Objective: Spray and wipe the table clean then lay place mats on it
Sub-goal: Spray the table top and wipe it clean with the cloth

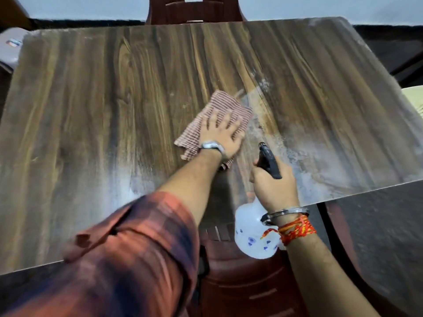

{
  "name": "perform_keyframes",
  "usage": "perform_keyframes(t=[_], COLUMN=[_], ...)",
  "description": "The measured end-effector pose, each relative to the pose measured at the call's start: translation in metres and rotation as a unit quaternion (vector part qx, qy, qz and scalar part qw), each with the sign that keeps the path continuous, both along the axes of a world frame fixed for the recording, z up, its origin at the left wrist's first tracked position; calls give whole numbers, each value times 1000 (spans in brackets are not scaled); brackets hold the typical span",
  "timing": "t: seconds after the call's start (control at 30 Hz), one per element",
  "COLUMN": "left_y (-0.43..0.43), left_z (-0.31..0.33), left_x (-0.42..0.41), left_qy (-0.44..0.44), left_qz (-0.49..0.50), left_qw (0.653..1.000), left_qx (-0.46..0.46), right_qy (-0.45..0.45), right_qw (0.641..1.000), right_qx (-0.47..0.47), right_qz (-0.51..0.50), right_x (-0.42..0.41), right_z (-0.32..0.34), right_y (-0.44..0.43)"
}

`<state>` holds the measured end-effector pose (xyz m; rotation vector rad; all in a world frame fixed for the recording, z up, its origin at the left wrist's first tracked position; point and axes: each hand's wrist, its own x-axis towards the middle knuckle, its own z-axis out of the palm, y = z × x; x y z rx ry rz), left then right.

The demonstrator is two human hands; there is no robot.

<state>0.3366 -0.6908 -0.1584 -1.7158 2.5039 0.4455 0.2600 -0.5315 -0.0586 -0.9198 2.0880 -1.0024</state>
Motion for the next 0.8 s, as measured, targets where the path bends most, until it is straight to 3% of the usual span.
perform_keyframes(t=[0.07, 0.13, 0.3, 0.43, 0.53, 0.63, 0.8], left_y=[44, 80, 112, 145, 179, 202, 208], left_z=[3, 4, 1, 4, 2, 3, 1], left_x=[-21, -17, 71, 178, 210, 176, 65], left_qy=[0, 17, 12, -16, -9, -21, -20], left_qz=[-74, -49, 195, 383, 462, 468, 331], left_qw=[997, 998, 981, 924, 886, 883, 943], left_qx=[7, 18, 16, 17, 33, 22, 5], right_qy=[11, 10, -29, -76, -69, -71, -34], right_qw=[1000, 1000, 996, 989, 985, 982, 982], right_qx=[1, 13, 10, 13, 19, 25, 61], right_qz=[1, 17, 83, 125, 160, 171, 177], right_x=[-13, -16, -4, 2, -6, -18, -30], right_z=[3, 3, 1, 5, 4, 2, 1], right_y=[7, 14, 38, 70, 88, 99, 109])
